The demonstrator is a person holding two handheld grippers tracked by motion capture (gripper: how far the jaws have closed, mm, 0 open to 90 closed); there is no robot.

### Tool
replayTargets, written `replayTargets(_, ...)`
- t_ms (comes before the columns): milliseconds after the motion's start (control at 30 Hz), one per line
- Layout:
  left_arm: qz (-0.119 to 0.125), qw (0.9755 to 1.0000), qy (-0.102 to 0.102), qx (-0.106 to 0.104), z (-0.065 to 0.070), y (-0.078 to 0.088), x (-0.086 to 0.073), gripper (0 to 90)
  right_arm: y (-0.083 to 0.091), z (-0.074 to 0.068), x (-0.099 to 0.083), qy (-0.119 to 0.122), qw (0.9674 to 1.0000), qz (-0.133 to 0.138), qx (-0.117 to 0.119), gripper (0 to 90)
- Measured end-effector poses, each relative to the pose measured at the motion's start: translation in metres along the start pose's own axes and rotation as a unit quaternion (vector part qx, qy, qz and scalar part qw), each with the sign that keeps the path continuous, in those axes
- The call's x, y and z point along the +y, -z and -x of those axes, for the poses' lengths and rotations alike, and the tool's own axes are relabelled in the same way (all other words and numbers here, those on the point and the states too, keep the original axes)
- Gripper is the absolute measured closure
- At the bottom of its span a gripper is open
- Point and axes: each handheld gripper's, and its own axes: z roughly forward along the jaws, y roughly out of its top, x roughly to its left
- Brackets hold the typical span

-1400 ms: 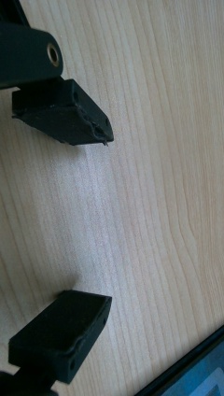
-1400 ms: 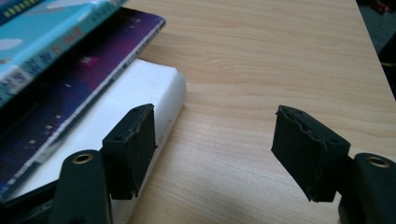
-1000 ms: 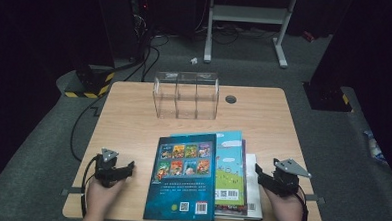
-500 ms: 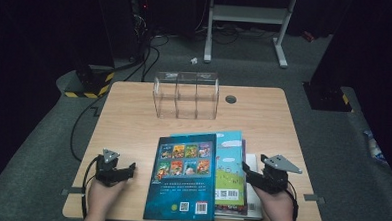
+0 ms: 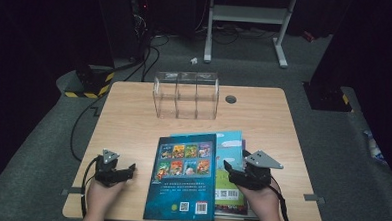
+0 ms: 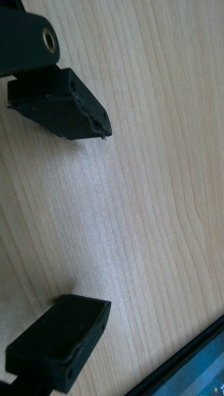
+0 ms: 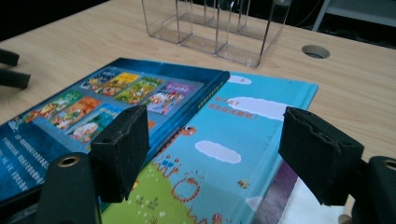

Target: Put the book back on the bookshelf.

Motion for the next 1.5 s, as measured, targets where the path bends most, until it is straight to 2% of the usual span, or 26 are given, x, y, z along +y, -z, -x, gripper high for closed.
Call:
replayTargets(133,-0.002,1.0000,-0.001,0.000,0.001,0.001,0.000,14.3,0.005,-0.001,-0.003,-0.008,0.9999,0.009,0.006,26.3)
replayTargets(200,0.003,0.9996,0.006,-0.028,0.005,0.006,-0.001,14.3,0.008,0.000,-0.004,-0.005,0.9998,0.016,0.010,27.8)
replayTargets(233,0.003,0.9996,0.006,-0.028,0.005,0.006,-0.001,14.3,0.008,0.000,-0.004,-0.005,0.9998,0.016,0.010,27.8)
replayTargets(267,0.008,0.9991,0.010,-0.041,0.007,0.008,-0.001,14.3,0.008,0.000,-0.005,-0.007,0.9997,0.019,0.011,27.9)
replayTargets(300,0.017,0.9977,0.016,-0.064,0.012,0.011,0.001,14.4,0.008,0.001,-0.005,-0.013,0.9996,0.022,0.014,27.9)
replayTargets(367,0.024,0.9972,0.018,-0.069,0.014,0.012,0.003,14.4,0.008,0.001,-0.005,-0.013,0.9996,0.021,0.013,27.4)
replayTargets(400,0.033,0.9958,0.022,-0.083,0.021,0.014,0.004,14.5,0.005,0.000,-0.006,-0.012,0.9998,0.016,0.009,26.8)
replayTargets(433,0.033,0.9958,0.022,-0.083,0.021,0.014,0.004,14.7,0.005,0.000,-0.006,-0.012,0.9998,0.016,0.009,26.8)
replayTargets(567,0.036,0.9917,0.019,-0.122,0.039,0.013,0.006,14.7,0.001,0.001,-0.010,-0.011,0.9999,0.004,0.007,26.8)
replayTargets(600,0.033,0.9887,0.021,-0.145,0.051,0.013,0.006,14.7,0.000,0.003,-0.012,-0.012,0.9999,0.001,0.006,26.8)
replayTargets(633,0.033,0.9887,0.021,-0.145,0.051,0.013,0.006,14.7,0.000,0.004,-0.013,-0.014,0.9999,-0.001,0.004,26.8)
replayTargets(700,0.029,0.9867,0.012,-0.159,0.059,0.012,0.007,14.7,0.000,0.005,-0.014,-0.017,0.9999,-0.001,0.004,26.8)
replayTargets(733,0.023,0.9845,0.006,-0.174,0.067,0.010,0.009,14.8,0.001,0.005,-0.016,-0.018,0.9998,-0.001,0.001,26.8)
replayTargets(933,0.004,0.9816,0.003,-0.191,0.083,0.004,0.010,14.8,0.001,0.003,-0.022,-0.017,0.9998,-0.007,-0.001,26.7)
replayTargets(1000,0.002,0.9815,0.000,-0.192,0.084,0.003,0.011,14.9,0.002,0.002,-0.023,-0.016,0.9998,-0.009,-0.001,26.7)
replayTargets(1033,0.003,0.9805,0.007,-0.196,0.086,0.002,0.010,14.8,0.002,0.001,-0.023,-0.016,0.9998,-0.010,-0.003,26.7)
replayTargets(1133,0.005,0.9796,0.011,-0.201,0.087,0.001,0.011,15.0,0.003,-0.001,-0.024,-0.010,0.9999,-0.012,-0.005,26.8)
replayTargets(1267,0.005,0.9795,0.016,-0.201,0.089,-0.001,0.012,14.1,0.007,-0.002,-0.025,-0.008,0.9999,-0.011,-0.008,26.9)
replayTargets(1500,0.006,0.9808,0.011,-0.195,0.091,-0.001,0.013,14.5,0.010,0.000,-0.026,-0.016,0.9998,-0.009,-0.008,26.9)
